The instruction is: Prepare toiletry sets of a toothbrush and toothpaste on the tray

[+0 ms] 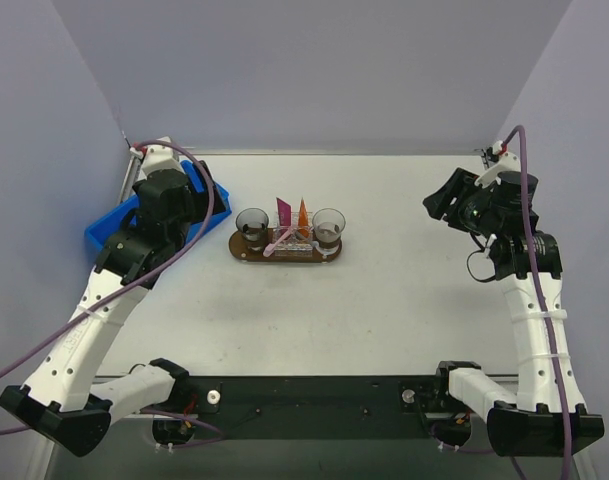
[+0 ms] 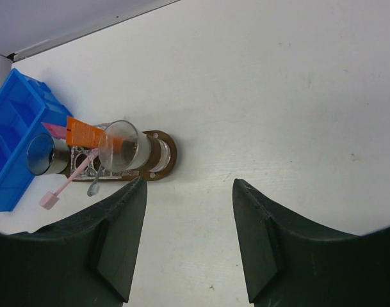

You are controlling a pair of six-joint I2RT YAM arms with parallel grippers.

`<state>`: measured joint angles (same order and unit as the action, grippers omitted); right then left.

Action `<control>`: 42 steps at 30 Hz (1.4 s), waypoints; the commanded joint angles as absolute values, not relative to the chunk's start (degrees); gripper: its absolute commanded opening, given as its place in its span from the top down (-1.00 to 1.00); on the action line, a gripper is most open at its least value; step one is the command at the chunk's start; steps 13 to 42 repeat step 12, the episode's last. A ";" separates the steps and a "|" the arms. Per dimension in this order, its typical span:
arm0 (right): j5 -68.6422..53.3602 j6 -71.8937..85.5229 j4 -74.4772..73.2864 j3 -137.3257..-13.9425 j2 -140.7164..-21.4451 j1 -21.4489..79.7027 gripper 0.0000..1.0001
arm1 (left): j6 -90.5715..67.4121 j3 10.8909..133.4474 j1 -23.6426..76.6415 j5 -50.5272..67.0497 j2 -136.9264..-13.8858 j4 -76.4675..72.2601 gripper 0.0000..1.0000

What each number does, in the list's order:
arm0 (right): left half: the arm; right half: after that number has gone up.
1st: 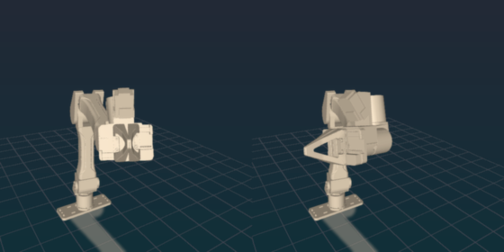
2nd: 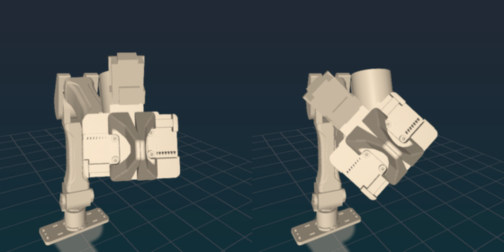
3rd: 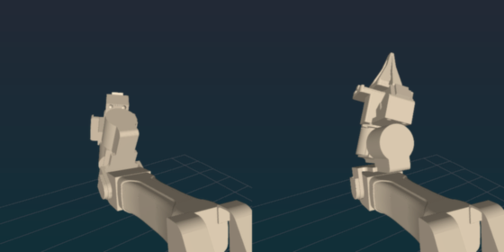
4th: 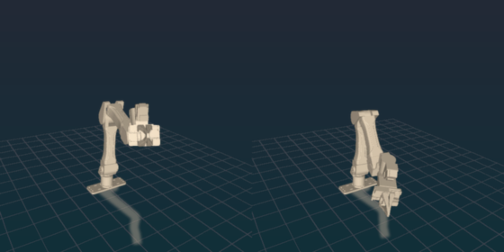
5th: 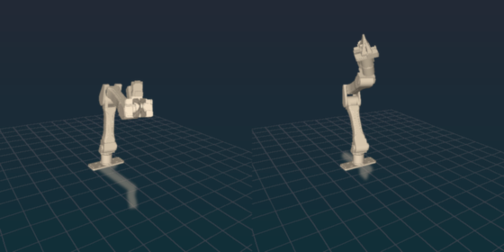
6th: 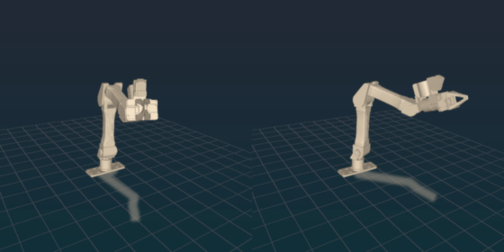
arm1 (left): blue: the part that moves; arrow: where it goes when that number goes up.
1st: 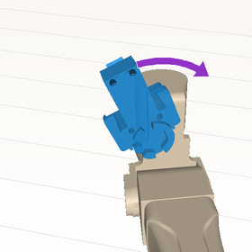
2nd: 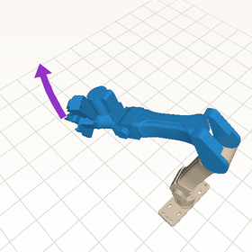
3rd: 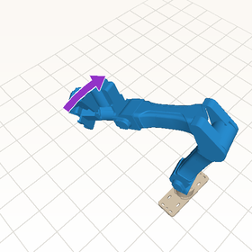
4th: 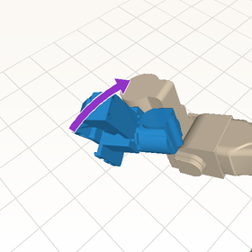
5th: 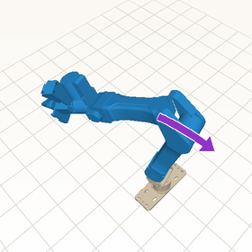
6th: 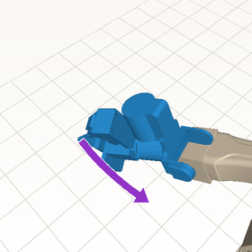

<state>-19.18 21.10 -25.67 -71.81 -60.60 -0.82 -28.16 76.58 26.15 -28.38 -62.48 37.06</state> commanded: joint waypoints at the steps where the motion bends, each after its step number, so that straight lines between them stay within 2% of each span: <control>1: -15.38 20.30 -19.87 -70.05 -57.83 -1.23 -0.03 | -29.18 76.64 26.10 -29.79 -60.65 36.12 -0.87; 42: -15.56 20.57 -19.25 -68.56 -56.87 -1.32 -0.03 | -29.00 75.76 26.10 -27.86 -59.85 34.80 -0.89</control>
